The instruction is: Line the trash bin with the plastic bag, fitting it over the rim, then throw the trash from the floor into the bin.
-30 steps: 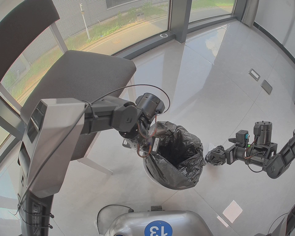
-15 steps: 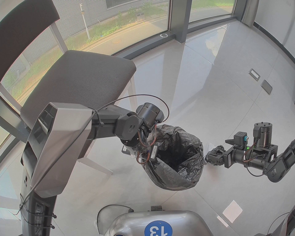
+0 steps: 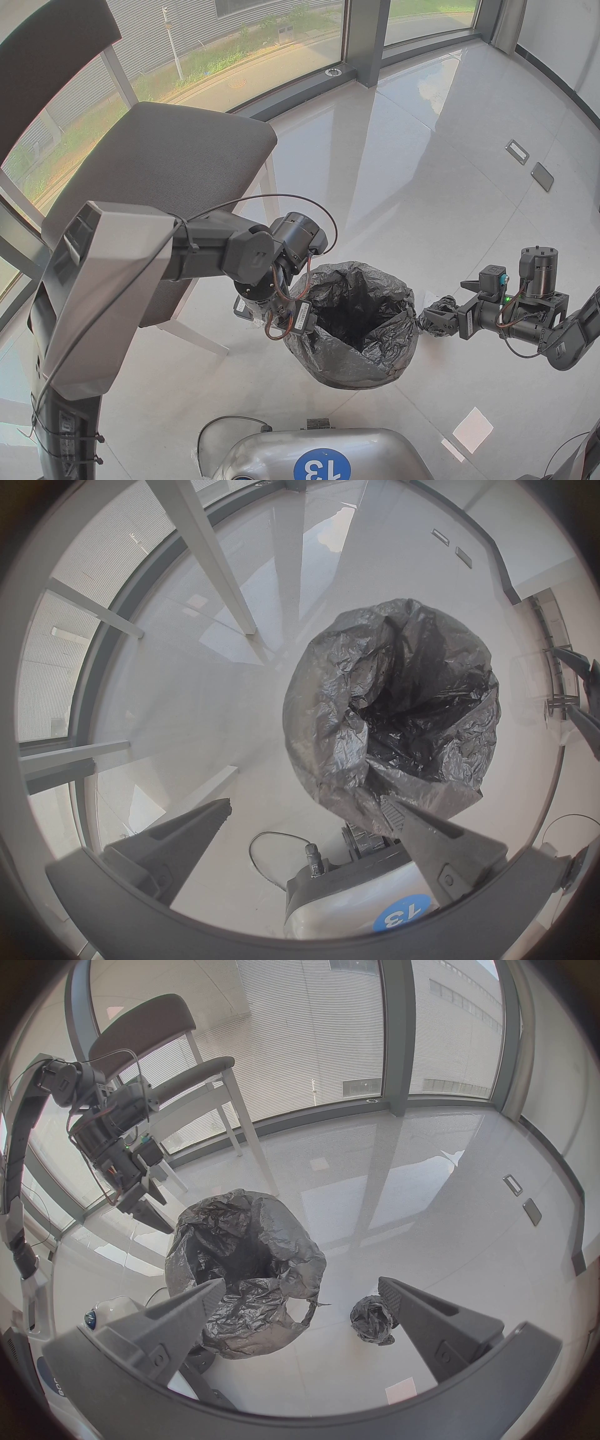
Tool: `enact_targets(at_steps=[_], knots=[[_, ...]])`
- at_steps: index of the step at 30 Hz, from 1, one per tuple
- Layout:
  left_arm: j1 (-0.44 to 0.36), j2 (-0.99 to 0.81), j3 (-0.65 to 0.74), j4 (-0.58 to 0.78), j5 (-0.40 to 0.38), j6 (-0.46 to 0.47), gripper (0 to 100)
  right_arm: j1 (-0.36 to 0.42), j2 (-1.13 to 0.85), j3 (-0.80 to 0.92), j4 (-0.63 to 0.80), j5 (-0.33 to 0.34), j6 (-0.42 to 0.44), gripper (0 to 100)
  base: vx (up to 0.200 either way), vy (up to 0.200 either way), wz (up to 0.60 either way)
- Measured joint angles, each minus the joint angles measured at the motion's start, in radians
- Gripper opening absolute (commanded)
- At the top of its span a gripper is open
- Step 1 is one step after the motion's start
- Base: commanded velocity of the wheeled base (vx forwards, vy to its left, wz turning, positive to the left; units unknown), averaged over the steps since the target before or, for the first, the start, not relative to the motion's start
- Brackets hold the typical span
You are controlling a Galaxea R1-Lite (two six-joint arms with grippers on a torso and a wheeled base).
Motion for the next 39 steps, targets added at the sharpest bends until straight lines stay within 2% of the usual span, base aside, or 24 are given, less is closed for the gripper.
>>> enact_targets(at_steps=[4, 10, 15, 19, 30, 39], knots=[[0.001, -0.036, 0.024, -0.001, 0.003, 0.004, 100, -0.029, -0.008, 0.003, 0.003, 0.0, -0.003, 100, 0.0, 0.0, 0.0], [-0.027, -0.1, 0.04, -0.012, 0.003, 0.009, 100, -0.128, -0.002, -0.005, 0.005, 0.0, -0.044, 100, 0.0, 0.0, 0.0], [-0.072, -0.123, 0.06, -0.112, -0.007, 0.02, 100, -0.171, 0.013, -0.01, 0.005, 0.001, -0.06, 100, 0.0, 0.0, 0.0], [-0.107, -0.093, 0.028, -0.158, -0.018, 0.023, 100, -0.181, 0.017, 0.003, 0.003, 0.001, -0.062, 100, 0.0, 0.0, 0.0], [-0.153, 0.055, -0.115, -0.162, -0.05, 0.011, 100, -0.167, -0.034, 0.041, 0.003, 0.008, -0.064, 100, 0.0, 0.0, 0.0], [-0.155, 0.1, -0.129, -0.07, -0.043, 0.009, 100, -0.151, -0.069, 0.073, 0.001, 0.008, -0.063, 100, 0.0, 0.0, 0.0]])
